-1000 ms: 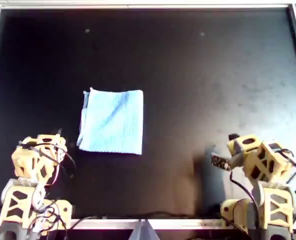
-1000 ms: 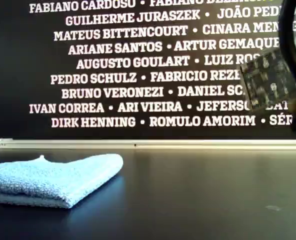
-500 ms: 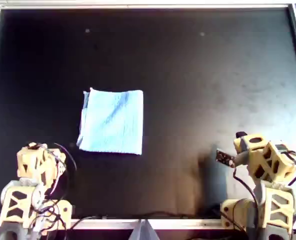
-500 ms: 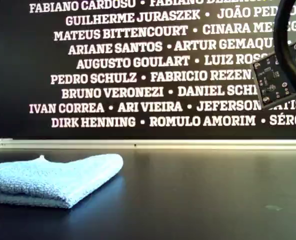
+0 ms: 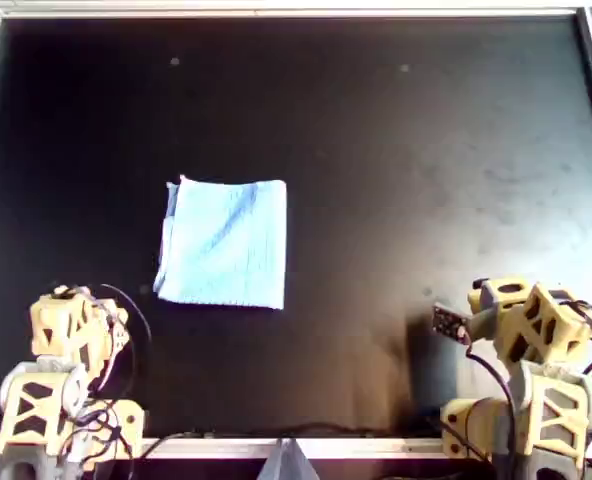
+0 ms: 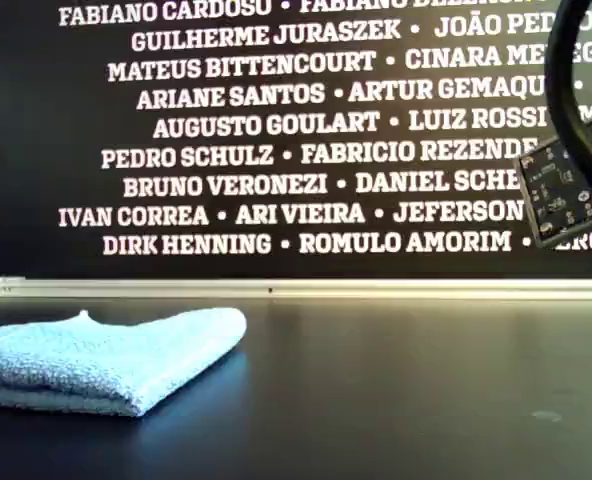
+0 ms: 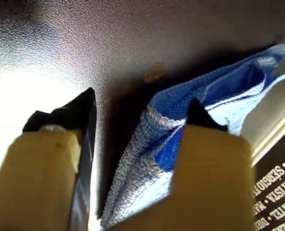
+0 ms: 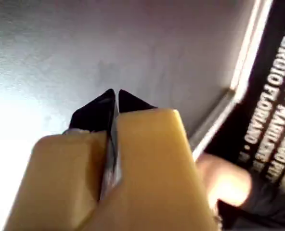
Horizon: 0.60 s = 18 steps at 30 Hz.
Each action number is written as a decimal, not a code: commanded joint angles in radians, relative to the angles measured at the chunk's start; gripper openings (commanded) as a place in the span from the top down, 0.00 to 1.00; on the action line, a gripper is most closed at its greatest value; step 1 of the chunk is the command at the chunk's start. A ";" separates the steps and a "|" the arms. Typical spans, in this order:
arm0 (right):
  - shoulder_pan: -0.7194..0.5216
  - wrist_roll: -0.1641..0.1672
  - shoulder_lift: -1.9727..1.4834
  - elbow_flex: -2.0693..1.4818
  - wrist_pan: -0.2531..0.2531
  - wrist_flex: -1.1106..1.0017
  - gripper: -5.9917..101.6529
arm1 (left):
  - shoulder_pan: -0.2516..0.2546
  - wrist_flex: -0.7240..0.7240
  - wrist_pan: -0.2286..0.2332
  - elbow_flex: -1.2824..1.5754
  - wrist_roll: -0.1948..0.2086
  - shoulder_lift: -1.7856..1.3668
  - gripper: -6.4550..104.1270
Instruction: Fold a cloth
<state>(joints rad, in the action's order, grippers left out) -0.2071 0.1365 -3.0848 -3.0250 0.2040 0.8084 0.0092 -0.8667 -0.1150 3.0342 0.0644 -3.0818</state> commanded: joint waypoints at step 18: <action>0.015 0.005 -0.044 -0.015 -0.002 0.064 0.93 | -0.026 -0.002 -0.012 -0.006 0.005 -0.023 0.95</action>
<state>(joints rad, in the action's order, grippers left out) -0.2056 0.1365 -3.0848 -3.0250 0.2040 0.8575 0.0092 -0.8667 -0.1227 3.0342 0.0644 -3.0848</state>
